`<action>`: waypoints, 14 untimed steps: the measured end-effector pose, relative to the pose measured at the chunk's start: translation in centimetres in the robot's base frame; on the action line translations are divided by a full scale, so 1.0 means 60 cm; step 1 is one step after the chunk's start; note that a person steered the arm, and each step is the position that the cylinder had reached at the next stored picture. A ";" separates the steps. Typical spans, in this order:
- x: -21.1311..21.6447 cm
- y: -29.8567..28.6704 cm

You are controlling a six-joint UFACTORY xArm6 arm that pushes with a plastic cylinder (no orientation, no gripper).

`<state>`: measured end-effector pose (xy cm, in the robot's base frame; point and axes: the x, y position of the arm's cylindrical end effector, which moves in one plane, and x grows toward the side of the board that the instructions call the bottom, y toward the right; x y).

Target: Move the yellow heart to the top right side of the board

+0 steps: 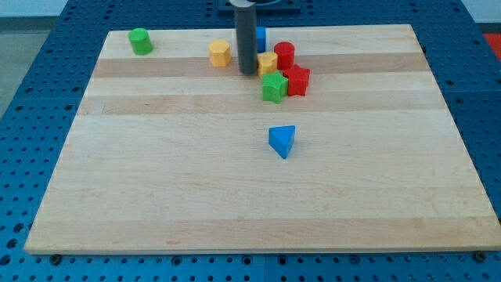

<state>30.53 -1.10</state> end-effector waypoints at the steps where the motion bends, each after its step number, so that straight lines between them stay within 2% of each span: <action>1: 0.000 0.050; 3: 0.015 0.152; 5: 0.059 0.225; 7: 0.073 0.278; 10: 0.021 0.292; 14: -0.084 0.368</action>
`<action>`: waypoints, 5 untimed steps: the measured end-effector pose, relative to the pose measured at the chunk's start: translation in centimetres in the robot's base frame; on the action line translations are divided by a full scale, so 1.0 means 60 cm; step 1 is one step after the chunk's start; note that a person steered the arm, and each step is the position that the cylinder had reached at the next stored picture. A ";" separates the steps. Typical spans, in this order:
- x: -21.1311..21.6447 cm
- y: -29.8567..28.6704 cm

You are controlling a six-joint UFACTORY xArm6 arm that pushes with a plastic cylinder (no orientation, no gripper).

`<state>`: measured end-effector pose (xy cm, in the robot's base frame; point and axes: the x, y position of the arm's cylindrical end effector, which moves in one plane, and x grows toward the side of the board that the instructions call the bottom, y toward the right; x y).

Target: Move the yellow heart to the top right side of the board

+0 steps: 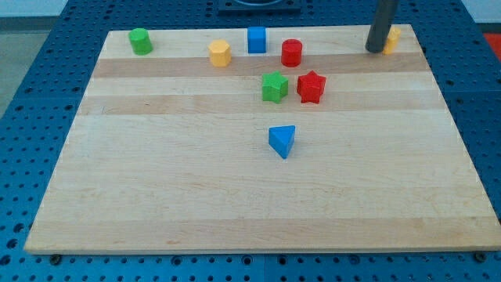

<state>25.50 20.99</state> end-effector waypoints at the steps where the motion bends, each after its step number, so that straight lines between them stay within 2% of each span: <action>1: -0.011 0.000; 3: 0.006 -0.024; 5: 0.111 -0.056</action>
